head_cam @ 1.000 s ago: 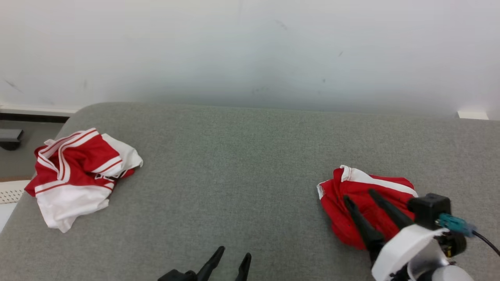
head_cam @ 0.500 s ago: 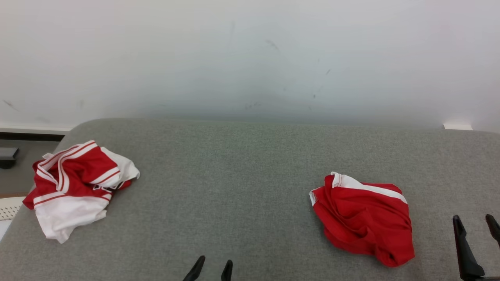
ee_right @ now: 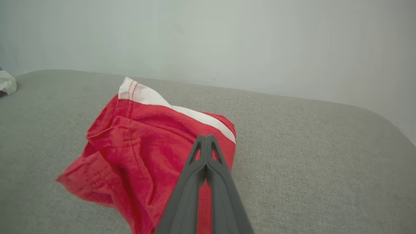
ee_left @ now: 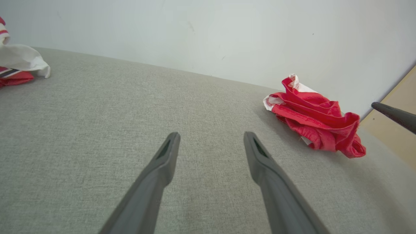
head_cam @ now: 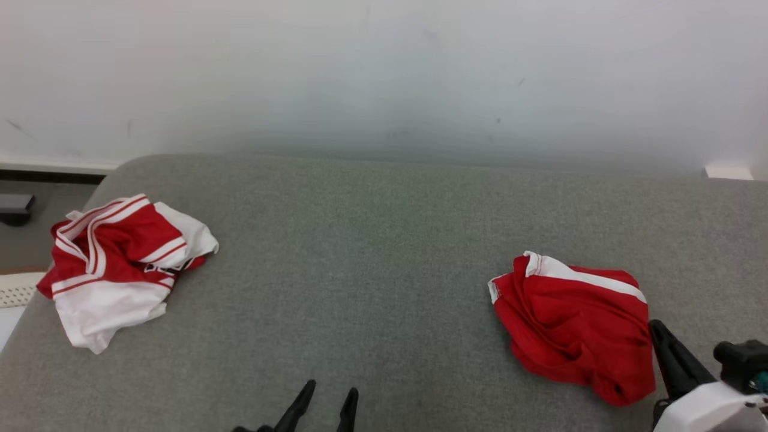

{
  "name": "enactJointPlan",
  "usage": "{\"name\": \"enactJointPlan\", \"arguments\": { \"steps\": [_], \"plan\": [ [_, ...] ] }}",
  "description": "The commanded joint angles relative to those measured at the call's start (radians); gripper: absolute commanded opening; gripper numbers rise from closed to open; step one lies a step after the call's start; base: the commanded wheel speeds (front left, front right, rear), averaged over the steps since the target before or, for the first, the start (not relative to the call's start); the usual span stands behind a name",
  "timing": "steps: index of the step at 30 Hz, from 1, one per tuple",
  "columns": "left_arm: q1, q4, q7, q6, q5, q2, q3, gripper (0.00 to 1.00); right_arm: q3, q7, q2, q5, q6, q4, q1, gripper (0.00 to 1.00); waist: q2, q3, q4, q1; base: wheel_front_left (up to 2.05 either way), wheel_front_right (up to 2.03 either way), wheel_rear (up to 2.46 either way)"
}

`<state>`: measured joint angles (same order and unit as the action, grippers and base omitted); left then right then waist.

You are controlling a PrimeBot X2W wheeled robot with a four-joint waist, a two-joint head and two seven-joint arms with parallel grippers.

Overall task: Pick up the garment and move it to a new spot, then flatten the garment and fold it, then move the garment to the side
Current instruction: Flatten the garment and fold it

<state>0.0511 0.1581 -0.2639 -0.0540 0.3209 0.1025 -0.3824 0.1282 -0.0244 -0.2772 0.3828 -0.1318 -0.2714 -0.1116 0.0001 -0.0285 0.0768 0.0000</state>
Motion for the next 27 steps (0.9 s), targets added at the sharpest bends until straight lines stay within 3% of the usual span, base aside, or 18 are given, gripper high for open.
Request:
{"name": "enactJointPlan", "arguments": {
  "steps": [1,12,22,27],
  "plan": [
    [-0.014,0.002,-0.001,-0.006,-0.011,-0.004,0.005,1.00,0.018,0.005,-0.005,0.015,0.002,-0.020,-0.026,0.00,-0.0001,-0.024,0.013,0.0000,0.00,0.00,0.00],
    [-0.049,0.029,-0.001,-0.034,-0.032,-0.032,0.026,1.00,0.252,-0.005,-0.057,0.134,0.002,-0.263,-0.204,0.00,-0.0001,-0.070,0.062,0.0000,0.00,0.00,0.00],
    [-0.026,0.036,-0.001,-0.044,-0.048,-0.042,0.049,1.00,0.466,0.001,-0.149,0.340,0.002,-0.198,-0.157,0.00,-0.0001,-0.041,0.066,0.0000,0.00,0.00,0.00],
    [-0.017,0.036,-0.001,-0.049,-0.049,-0.044,0.059,1.00,0.565,0.029,-0.189,0.387,0.002,-0.152,-0.134,0.00,-0.0001,-0.028,0.056,0.0000,0.00,0.00,0.00]
  ]
}}
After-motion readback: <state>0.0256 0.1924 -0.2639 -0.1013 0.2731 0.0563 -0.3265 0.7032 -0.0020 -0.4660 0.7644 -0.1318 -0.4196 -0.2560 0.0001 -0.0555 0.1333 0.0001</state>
